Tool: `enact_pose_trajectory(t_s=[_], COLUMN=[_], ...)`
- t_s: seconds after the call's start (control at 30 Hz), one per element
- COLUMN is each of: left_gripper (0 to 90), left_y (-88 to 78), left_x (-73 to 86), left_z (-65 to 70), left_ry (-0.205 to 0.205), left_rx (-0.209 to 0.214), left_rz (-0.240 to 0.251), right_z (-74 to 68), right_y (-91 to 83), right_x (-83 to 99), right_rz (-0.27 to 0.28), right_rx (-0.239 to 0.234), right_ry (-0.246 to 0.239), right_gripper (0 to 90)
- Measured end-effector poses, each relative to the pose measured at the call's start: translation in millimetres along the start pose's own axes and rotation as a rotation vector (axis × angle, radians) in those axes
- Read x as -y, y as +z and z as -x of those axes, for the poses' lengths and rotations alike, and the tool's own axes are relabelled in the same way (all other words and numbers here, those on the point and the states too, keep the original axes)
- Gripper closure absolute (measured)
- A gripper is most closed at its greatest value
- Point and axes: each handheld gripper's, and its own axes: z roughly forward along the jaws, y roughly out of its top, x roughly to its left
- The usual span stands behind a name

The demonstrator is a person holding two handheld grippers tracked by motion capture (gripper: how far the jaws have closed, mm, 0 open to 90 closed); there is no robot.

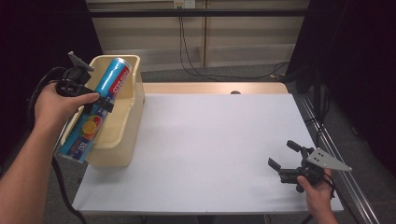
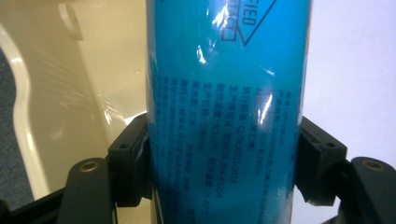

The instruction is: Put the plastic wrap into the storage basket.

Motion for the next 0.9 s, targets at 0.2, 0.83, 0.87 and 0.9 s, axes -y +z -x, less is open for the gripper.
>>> enact_pose_trajectory(t_s=[0.2,0.83,0.87,0.9], left_gripper=[32.0,31.8,31.8,31.8], left_y=[12.7,26.4,26.4,26.5], left_x=[-0.5,-2.9,-2.8,-2.7], left_z=[-2.3,-5.6,-5.5,-6.1], left_ry=[-0.024,-0.054,-0.061,-0.069], left_rx=[-0.006,-0.028,-0.030,-0.033], left_rz=[-0.007,-0.016,-0.013,-0.014], right_z=[0.0,0.0,-0.1,0.0], right_y=[0.0,-0.4,-0.2,-0.2], right_x=[-0.2,-0.2,-0.3,-0.3], right_rz=[0.002,0.002,0.002,0.002], right_rx=[-0.001,-0.003,-0.002,-0.004], right_ry=[0.000,-0.003,-0.001,-0.004], right_gripper=[0.4,0.4,0.4,0.4])
